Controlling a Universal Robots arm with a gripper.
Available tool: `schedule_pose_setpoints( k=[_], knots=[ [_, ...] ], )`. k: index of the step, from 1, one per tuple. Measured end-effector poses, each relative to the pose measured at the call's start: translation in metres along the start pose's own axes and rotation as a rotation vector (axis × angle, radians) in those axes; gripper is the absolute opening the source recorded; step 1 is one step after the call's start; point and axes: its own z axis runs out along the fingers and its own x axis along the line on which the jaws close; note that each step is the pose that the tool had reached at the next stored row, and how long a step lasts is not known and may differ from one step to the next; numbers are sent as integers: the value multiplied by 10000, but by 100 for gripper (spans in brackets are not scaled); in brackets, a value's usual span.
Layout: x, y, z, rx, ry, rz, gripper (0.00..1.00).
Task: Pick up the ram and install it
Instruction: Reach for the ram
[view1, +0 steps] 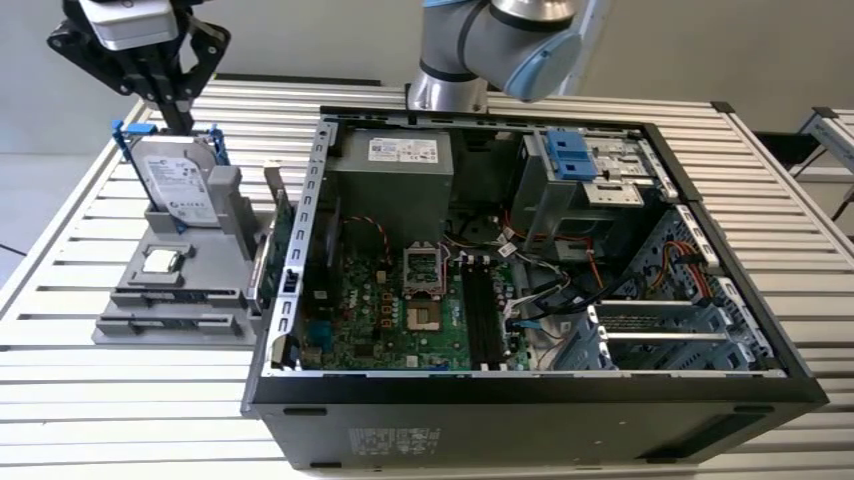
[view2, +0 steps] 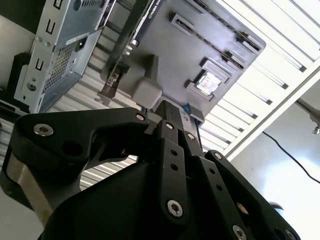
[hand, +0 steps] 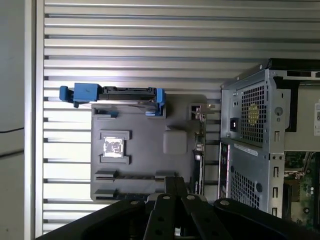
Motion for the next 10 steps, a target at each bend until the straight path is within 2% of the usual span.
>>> schedule_pose_setpoints(
  k=[10],
  knots=[
    [167, 0, 1, 0, 0, 0, 0]
  ],
)
